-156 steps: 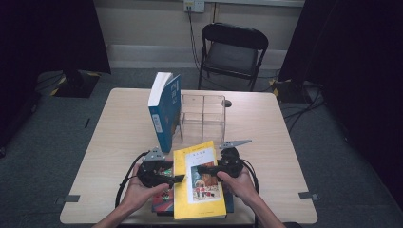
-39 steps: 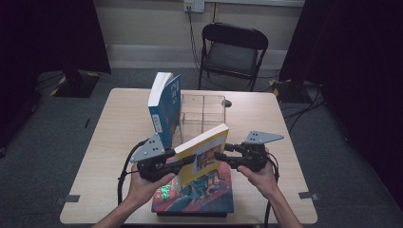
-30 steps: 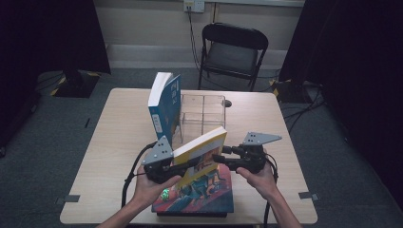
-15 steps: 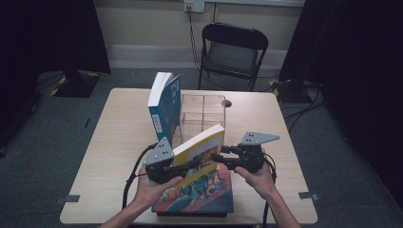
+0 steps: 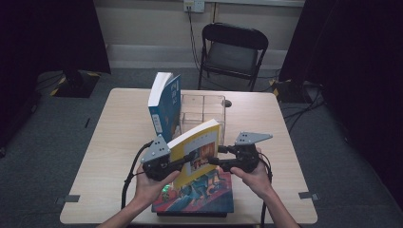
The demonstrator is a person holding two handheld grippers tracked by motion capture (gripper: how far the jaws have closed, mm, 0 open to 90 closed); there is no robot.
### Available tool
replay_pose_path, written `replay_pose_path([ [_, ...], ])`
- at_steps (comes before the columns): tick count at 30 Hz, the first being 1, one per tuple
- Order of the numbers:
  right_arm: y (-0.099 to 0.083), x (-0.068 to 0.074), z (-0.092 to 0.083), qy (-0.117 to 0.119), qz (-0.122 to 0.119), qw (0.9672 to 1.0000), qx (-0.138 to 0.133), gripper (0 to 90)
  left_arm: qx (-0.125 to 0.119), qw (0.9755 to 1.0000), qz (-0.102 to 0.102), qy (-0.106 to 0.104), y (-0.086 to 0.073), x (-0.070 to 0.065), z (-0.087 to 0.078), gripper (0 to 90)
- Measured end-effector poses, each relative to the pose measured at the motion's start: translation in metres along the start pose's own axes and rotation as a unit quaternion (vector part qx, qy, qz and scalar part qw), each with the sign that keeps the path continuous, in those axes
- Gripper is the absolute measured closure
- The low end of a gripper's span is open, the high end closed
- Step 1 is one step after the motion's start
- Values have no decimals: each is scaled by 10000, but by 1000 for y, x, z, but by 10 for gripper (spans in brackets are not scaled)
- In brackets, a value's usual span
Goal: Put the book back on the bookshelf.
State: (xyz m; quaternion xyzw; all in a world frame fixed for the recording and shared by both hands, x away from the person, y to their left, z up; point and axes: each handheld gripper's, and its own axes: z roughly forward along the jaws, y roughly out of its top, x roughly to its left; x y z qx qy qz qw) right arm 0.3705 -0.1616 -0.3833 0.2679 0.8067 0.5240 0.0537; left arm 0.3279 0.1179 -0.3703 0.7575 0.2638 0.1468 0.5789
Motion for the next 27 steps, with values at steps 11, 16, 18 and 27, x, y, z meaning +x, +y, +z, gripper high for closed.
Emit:
replay_pose_path([
  [11, -18, -18, -17, -462, 251, 9986, 96, 367, 11, 10000, 88, 26, 0, -1, 0, 756],
  [16, -37, -21, -25, -535, 246, 9978, 306, 349, 0, 9998, -142, 170, -1, 6, -4, 755],
  [18, -41, -24, -28, -619, 302, 9972, 302, 341, -15, 9994, -258, 224, -2, 10, -7, 756],
  [27, -70, -39, -36, -1069, 472, 9910, 648, 342, 45, 9971, -507, 567, -2, 38, -21, 755],
])
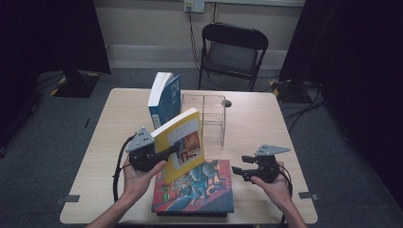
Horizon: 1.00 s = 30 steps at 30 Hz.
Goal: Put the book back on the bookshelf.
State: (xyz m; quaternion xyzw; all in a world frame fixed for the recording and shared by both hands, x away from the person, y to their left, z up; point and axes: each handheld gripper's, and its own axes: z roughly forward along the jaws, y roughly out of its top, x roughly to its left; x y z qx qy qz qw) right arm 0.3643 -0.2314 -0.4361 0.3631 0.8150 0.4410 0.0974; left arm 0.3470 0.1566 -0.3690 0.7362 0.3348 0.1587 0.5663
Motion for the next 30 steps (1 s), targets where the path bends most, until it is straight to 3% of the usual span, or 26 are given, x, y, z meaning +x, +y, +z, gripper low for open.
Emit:
replay_pose_path([
  [2, -5, -4, 2, -80, 23, 9999, 92, 337, -16, 10000, -45, 71, 0, 3, -2, 756],
  [5, -13, -13, 6, -452, -13, 9984, 342, 329, 6, 9999, -45, 156, 1, 8, -3, 756],
  [7, -16, -20, 8, -570, 99, 9975, 397, 321, -6, 9996, -123, 235, 2, 11, -3, 756],
  [14, -26, -38, 19, -801, 329, 9936, 721, 279, -46, 9980, -85, 623, 9, 14, -3, 757],
  [20, -29, -34, 26, -815, 218, 9926, 876, 231, -74, 9976, -208, 662, 15, 14, 8, 757],
  [23, -31, -36, 30, -938, 199, 9906, 975, 202, -98, 9974, -139, 704, 19, 12, 12, 757],
  [26, -34, -37, 32, -969, 185, 9907, 938, 183, -76, 9965, -62, 831, 24, 12, 16, 757],
  [30, -38, -37, 32, -1015, 115, 9914, 820, 174, -265, 9959, -265, 826, 28, 17, 21, 757],
])
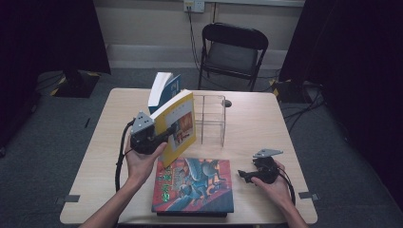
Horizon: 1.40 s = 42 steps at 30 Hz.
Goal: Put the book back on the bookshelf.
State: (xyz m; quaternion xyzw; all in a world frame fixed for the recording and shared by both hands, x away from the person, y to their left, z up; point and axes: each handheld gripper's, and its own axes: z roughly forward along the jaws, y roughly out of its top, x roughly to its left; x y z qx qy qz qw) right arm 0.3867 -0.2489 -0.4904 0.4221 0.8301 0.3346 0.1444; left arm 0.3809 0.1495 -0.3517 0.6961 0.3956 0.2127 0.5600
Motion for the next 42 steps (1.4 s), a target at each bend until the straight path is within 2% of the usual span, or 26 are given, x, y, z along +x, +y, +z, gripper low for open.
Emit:
replay_pose_path([
  [1, -1, 1, 1, -42, -45, 10000, -39, 174, 0, 10000, -5, -26, 1, 1, 3, 757],
  [3, -4, 3, 2, -158, -178, 9996, -121, 150, 61, 9999, 57, 66, 4, 0, 8, 757],
  [6, -6, 3, 4, -162, -167, 9995, -223, 140, 59, 9996, 191, 185, 5, -3, 19, 756],
  [12, -7, 3, 5, -178, -149, 9992, -316, 133, 203, 9990, 213, 334, 7, -5, 42, 756],
  [16, -7, 3, 5, -160, -158, 9991, -357, 133, 203, 9988, 200, 399, 7, -6, 55, 756],
  [18, -7, 3, 6, -158, -162, 9991, -370, 133, 151, 9986, 284, 420, 6, -6, 61, 757],
  [20, -7, 3, 6, -155, -164, 9991, -371, 133, 154, 9982, 295, 502, 5, -6, 64, 756],
  [22, -7, 3, 6, -155, -165, 9991, -370, 133, 154, 9984, 194, 506, 4, -5, 68, 757],
  [25, -7, 3, 6, -154, -165, 9991, -371, 133, 164, 9982, 157, 551, 4, -2, 73, 756],
  [32, -7, 3, 6, -155, -169, 9990, -373, 133, 153, 9980, 265, 558, 12, -2, 81, 756],
  [34, -7, 3, 6, -155, -168, 9990, -372, 133, 94, 9979, 210, 608, 14, -2, 84, 756],
  [37, -7, 3, 6, -156, -169, 9990, -373, 133, 92, 9975, 335, 608, 13, 1, 88, 755],
  [40, -7, 3, 6, -156, -168, 9990, -374, 133, 63, 9977, 191, 643, 10, 5, 94, 755],
  [42, -7, 3, 6, -156, -167, 9990, -373, 133, 68, 9974, 251, 670, 8, 5, 97, 755],
])
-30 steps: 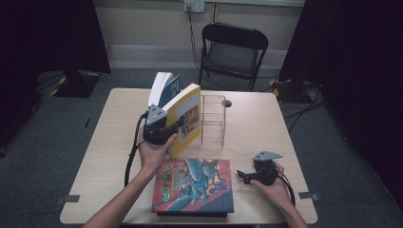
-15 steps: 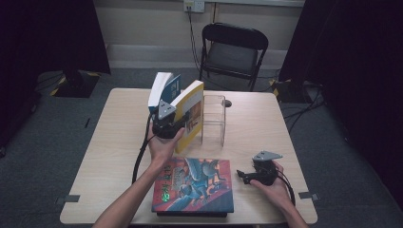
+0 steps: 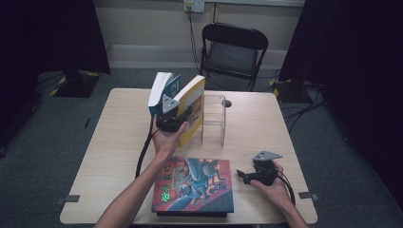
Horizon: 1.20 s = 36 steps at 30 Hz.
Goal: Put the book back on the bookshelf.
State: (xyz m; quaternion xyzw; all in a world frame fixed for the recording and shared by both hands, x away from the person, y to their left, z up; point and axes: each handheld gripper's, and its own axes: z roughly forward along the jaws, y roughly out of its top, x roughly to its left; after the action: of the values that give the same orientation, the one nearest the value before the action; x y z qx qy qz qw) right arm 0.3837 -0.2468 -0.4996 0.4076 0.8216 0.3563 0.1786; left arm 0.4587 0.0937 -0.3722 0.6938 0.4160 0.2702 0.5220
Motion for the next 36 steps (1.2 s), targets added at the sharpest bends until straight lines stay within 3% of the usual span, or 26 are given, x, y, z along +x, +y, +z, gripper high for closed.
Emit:
replay_pose_path([
  [2, 0, 0, 0, 0, 0, 10000, -1, 133, 71, 9999, 75, 13, -1, -2, 3, 755],
  [12, 0, 0, 0, 1, 0, 10000, -1, 133, 194, 9998, -43, 60, -15, -4, 8, 752],
  [14, 0, 0, 0, -3, -1, 10000, -1, 133, 86, 9999, -110, 20, -17, -6, 8, 745],
  [16, 0, 0, 0, -3, 0, 10000, -1, 133, 227, 9997, 3, 39, -19, -8, 9, 738],
  [19, 0, 0, 0, -3, -1, 10000, -2, 133, 194, 9998, -44, -12, -20, -7, 9, 739],
  [30, 0, 0, 0, -4, 0, 10000, -2, 133, 282, 9993, 163, -204, -24, -5, -7, 711],
  [36, 0, 0, 0, -5, 1, 10000, -1, 133, 264, 9991, 102, -326, -22, -6, -16, 671],
])
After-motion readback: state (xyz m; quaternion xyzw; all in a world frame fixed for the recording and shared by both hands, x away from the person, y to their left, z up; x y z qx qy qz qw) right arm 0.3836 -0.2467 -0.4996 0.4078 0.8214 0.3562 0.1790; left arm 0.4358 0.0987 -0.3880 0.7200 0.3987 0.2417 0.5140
